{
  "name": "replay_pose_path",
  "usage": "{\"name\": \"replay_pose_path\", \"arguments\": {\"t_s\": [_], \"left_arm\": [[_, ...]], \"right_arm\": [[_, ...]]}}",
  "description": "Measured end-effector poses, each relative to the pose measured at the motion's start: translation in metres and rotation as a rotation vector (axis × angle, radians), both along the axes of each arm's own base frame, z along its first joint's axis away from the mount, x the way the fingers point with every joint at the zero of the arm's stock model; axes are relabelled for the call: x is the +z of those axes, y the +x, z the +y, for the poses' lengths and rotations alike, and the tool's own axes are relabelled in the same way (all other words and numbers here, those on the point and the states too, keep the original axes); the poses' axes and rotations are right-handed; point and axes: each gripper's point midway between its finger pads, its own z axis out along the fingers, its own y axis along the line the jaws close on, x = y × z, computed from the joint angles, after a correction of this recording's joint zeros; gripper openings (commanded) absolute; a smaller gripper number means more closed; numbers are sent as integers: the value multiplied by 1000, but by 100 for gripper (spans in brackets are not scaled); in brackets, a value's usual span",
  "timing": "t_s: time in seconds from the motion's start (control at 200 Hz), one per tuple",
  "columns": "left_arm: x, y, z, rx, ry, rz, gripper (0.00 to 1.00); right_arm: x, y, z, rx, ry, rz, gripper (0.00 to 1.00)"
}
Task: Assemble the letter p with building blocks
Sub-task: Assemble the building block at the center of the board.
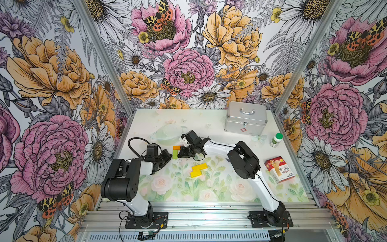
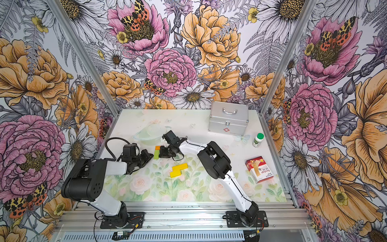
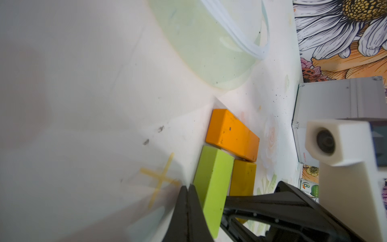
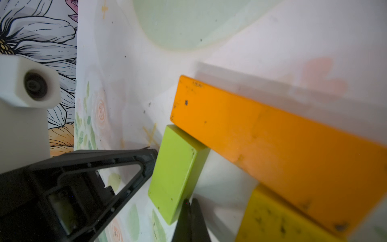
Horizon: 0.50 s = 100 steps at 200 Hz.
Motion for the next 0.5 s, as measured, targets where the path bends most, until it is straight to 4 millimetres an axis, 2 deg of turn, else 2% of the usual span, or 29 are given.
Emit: {"name": "replay_pose_path", "arguments": {"t_s": [0.28,0.385,0.5], "left_arm": [[15,-1,5,13,-1,-33,0],[22,-3,4,12,0,-47,0],[37,-5,-4,-9,9,-81,0]], "right_arm": [[7,-3,-6,-8,-8,-8,0],[26,-3,-8,-10,2,-35,0],[59,4,-13,-23,30,-90,0]]}}
